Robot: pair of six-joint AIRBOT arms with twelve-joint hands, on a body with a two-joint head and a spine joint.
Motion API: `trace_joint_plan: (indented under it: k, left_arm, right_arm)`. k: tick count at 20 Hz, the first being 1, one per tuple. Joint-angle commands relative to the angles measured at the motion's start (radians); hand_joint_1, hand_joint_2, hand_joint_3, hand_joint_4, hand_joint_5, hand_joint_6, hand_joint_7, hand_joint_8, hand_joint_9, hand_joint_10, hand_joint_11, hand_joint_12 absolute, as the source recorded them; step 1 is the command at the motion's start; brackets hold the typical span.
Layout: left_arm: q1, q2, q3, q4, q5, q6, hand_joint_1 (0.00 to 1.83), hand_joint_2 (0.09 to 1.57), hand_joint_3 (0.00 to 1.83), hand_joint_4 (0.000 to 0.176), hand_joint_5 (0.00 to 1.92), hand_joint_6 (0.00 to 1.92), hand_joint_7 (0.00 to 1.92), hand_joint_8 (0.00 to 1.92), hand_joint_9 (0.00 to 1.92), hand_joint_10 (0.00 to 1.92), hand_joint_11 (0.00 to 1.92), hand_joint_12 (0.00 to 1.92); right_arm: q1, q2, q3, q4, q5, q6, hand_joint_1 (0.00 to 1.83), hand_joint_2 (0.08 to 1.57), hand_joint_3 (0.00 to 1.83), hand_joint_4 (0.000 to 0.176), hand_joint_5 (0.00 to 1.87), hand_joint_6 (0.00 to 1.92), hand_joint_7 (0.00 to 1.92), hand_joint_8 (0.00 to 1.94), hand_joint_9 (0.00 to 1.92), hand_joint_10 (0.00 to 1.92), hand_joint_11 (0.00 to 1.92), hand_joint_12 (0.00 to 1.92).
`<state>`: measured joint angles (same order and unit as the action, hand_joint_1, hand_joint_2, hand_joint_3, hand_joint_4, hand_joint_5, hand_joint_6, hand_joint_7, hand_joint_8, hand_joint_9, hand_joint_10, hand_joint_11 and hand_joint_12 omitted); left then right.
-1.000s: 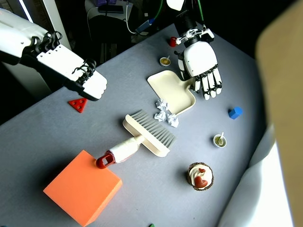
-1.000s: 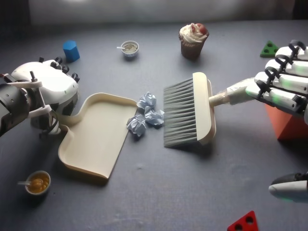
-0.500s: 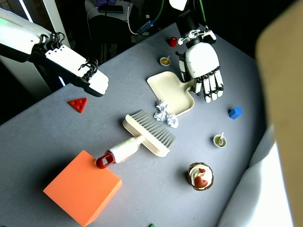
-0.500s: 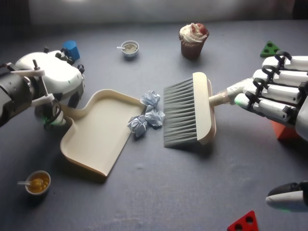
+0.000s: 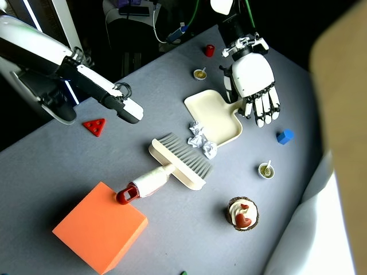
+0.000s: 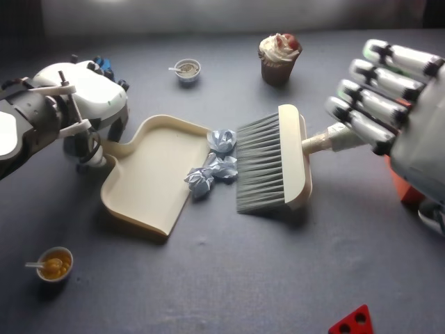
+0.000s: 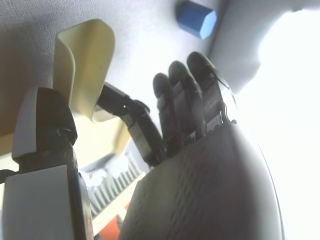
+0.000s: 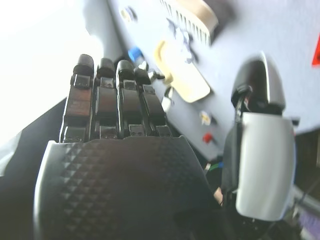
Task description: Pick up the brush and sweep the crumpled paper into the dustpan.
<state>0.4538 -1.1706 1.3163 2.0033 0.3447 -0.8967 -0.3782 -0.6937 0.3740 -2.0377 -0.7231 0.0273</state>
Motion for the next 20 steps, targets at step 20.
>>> trace_joint_plan:
  k: [20]
  left_arm:
    - [-0.081,-0.076,0.121,0.123,0.05,0.004,1.16,1.09,0.0,0.0,1.04,0.87,0.37,0.0,0.26,0.0,0.02,0.58]
  right_arm:
    - [-0.21,-0.481,0.221,-0.189,-0.822,0.113,1.08,1.07,0.0,0.0,0.17,0.0,0.23,0.0,0.25,0.0,0.3,0.04]
